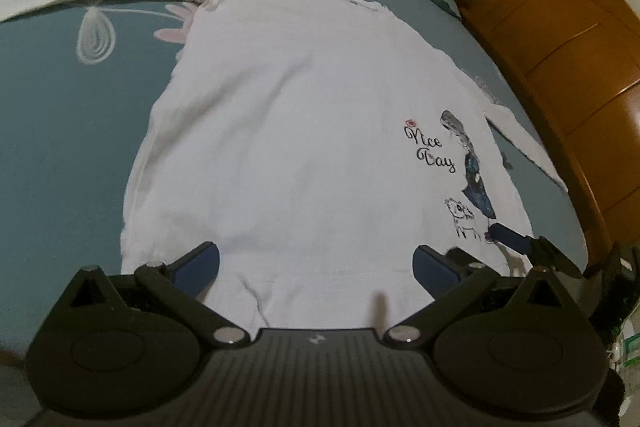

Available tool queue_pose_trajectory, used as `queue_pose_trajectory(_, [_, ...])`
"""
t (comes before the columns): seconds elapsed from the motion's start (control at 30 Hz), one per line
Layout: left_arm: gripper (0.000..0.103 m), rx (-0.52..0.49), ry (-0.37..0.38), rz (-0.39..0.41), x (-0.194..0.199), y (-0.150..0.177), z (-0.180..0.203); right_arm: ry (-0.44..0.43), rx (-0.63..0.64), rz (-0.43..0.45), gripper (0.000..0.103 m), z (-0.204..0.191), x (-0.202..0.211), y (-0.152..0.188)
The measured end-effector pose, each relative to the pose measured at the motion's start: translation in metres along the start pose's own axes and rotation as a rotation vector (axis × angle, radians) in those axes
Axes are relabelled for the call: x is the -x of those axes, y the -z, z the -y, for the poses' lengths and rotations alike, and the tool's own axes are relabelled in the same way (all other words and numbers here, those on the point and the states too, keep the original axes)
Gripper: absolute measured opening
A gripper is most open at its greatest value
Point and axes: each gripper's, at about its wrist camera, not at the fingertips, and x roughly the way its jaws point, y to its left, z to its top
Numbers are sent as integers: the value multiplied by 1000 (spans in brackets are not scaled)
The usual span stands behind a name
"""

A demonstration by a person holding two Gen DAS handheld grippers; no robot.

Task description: Fold clothes

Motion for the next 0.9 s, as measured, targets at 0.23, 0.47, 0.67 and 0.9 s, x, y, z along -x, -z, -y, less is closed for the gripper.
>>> queue_pose_trajectory(0.23, [102,-63,-5,-20,17,-1,13,8,-4,-7,103,-2,0,-1])
queue_pose_trajectory(0.47, [102,-25,21,139,-6,-67,5,11,3,2,103,-3,-1,0])
queue_pose_trajectory(0.67, [102,134,35,151,-44,-102,-30,7,5,1,103,-3,0,0])
queue_pose_trajectory(0.9, [102,123,8,192,-38,-99,-27,5,8,2,103,-4,0,0])
